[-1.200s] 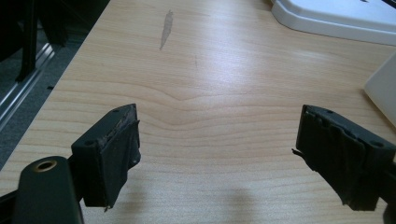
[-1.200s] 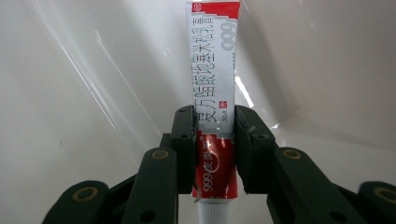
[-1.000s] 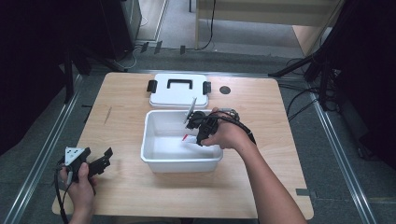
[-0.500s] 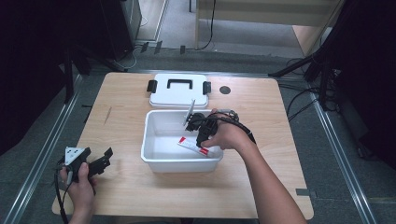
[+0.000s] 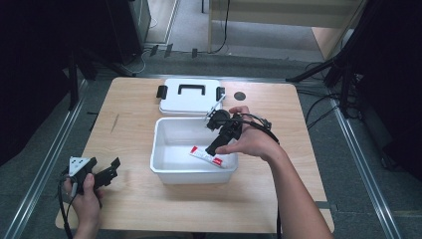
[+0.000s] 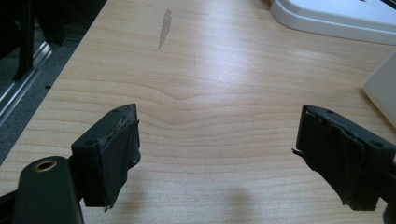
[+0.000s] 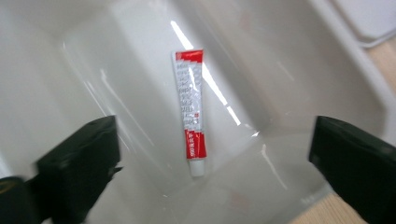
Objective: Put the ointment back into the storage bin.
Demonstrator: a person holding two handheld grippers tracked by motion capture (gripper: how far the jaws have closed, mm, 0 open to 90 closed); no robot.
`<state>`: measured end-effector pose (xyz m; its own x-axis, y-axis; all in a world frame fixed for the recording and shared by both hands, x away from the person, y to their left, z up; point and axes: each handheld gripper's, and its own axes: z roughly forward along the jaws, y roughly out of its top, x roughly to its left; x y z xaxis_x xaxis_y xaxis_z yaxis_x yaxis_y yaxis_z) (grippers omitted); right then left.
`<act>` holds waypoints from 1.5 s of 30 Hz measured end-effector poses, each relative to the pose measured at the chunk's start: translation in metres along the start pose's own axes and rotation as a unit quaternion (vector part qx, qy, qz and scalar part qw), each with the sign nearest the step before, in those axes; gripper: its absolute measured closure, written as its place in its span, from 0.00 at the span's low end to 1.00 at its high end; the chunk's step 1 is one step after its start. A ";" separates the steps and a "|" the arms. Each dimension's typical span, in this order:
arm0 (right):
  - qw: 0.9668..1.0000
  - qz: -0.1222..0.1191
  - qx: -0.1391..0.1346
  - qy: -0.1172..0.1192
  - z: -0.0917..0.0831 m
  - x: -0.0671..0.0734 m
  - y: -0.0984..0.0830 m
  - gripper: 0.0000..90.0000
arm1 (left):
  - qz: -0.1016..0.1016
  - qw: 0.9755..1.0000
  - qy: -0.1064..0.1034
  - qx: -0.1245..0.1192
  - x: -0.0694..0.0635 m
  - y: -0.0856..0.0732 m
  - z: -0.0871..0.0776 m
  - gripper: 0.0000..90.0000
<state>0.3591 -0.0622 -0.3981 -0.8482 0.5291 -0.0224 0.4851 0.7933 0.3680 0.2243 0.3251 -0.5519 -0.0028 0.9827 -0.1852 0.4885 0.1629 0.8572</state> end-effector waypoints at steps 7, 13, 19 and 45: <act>0.996 0.049 -0.067 -0.025 -0.026 -0.015 -0.020 0.00 | 0.002 1.000 0.001 0.001 0.000 0.000 0.000 0.16; 0.988 0.090 -0.113 -0.055 -0.040 -0.033 -0.048 0.00 | 0.005 1.000 0.001 -0.003 -0.001 0.000 0.000 0.16; 0.977 0.125 -0.154 -0.079 -0.045 -0.049 -0.085 0.00 | 0.006 1.000 0.001 -0.001 -0.001 0.000 0.000 0.16; 0.911 0.302 -0.234 -0.156 0.014 -0.069 -0.278 0.00 | 0.008 1.000 0.001 -0.002 -0.002 0.000 -0.001 0.16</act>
<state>0.2862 -0.3149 -0.5119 -0.3189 0.9445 0.0785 0.6379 0.1526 0.7549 0.2233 0.3235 -0.5516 0.0029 0.9853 -0.1708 0.4842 0.1480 0.8624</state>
